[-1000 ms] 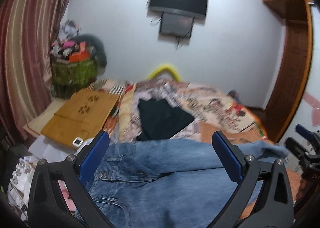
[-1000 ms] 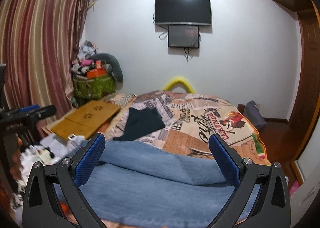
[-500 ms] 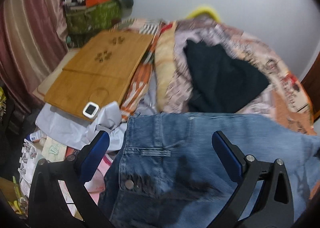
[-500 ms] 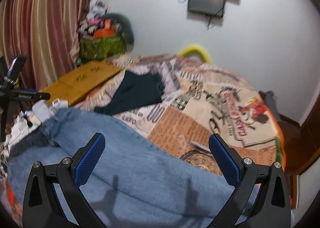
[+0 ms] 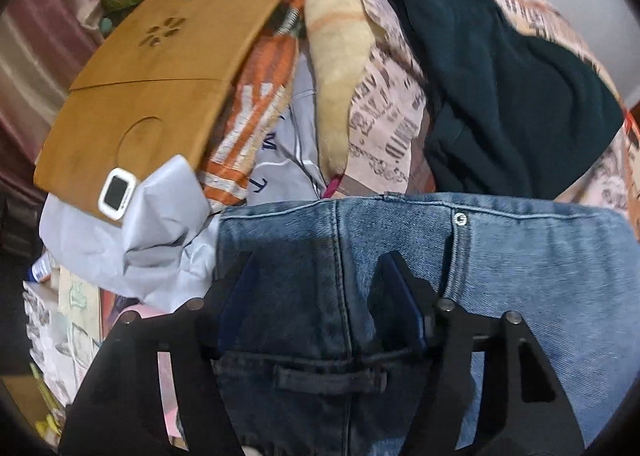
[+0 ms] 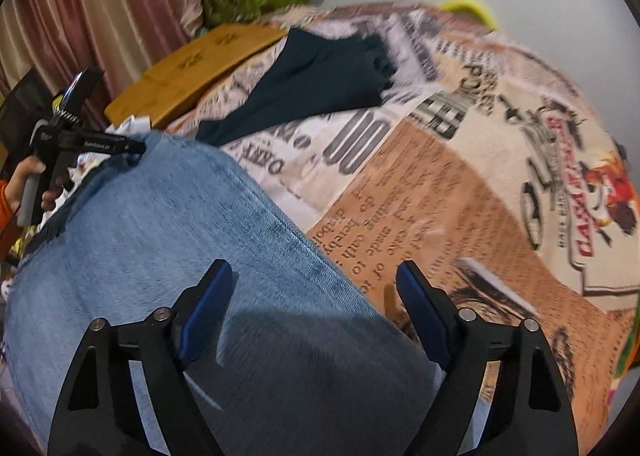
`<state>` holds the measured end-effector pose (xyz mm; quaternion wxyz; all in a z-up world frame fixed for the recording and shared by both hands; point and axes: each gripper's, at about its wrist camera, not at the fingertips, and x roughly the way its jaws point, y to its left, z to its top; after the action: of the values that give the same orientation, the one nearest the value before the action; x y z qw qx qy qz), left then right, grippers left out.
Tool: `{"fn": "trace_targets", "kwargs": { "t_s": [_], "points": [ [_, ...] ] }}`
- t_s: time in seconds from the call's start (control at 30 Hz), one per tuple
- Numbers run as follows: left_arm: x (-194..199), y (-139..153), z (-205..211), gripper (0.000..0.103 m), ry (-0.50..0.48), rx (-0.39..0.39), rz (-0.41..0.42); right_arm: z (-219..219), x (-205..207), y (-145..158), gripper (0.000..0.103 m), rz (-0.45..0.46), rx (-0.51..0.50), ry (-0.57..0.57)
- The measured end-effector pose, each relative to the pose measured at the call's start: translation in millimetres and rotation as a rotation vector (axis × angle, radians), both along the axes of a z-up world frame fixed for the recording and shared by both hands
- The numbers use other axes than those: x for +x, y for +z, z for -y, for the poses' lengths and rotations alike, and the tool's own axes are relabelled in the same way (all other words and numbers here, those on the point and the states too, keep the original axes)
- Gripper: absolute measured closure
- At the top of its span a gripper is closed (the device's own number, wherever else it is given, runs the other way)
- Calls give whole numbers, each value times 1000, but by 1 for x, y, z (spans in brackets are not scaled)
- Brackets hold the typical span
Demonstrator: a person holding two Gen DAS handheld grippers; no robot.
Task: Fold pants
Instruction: 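Grasp the jeans waistband with the left gripper while the right gripper grasps the leg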
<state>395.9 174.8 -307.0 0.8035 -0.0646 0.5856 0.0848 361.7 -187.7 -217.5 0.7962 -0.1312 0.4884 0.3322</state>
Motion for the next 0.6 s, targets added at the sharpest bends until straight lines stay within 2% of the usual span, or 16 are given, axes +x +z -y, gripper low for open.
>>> {"fn": "trace_targets", "kwargs": {
  "t_s": [0.07, 0.13, 0.2, 0.23, 0.3, 0.4, 0.43, 0.47, 0.57, 0.6],
  "points": [
    [5, -8, 2, 40, -18, -1, -17, -2, 4, -8, 31, -44, 6, 14],
    [7, -12, 1, 44, -27, -10, -17, -4, 9, -15, 42, -90, 21, 20],
    [6, -9, 3, 58, -48, -7, 1, -4, 7, -18, 45, -101, 40, 14],
    [5, -7, 5, 73, -52, 15, 11, -5, 6, -18, 49, -106, 49, 18],
    [2, -3, 9, 79, -66, 39, 29, -6, 4, -18, 56, -115, 54, 25],
    [-1, 0, 13, 90, -88, 74, 40, -6, -1, -19, 80, -148, 67, 41],
    [-2, 2, 14, 92, -90, 82, 46, -7, -3, -19, 87, -139, 64, 45],
    [-3, 4, 15, 93, -89, 96, 51, -8, -5, -18, 90, -131, 64, 50],
    [1, 15, 19, 97, -83, 139, 69, -8, -7, -14, 94, -58, 57, 10],
    [3, 26, 23, 97, -97, 171, 105, -9, -7, -10, 94, -19, 54, -5]
  ]
}}
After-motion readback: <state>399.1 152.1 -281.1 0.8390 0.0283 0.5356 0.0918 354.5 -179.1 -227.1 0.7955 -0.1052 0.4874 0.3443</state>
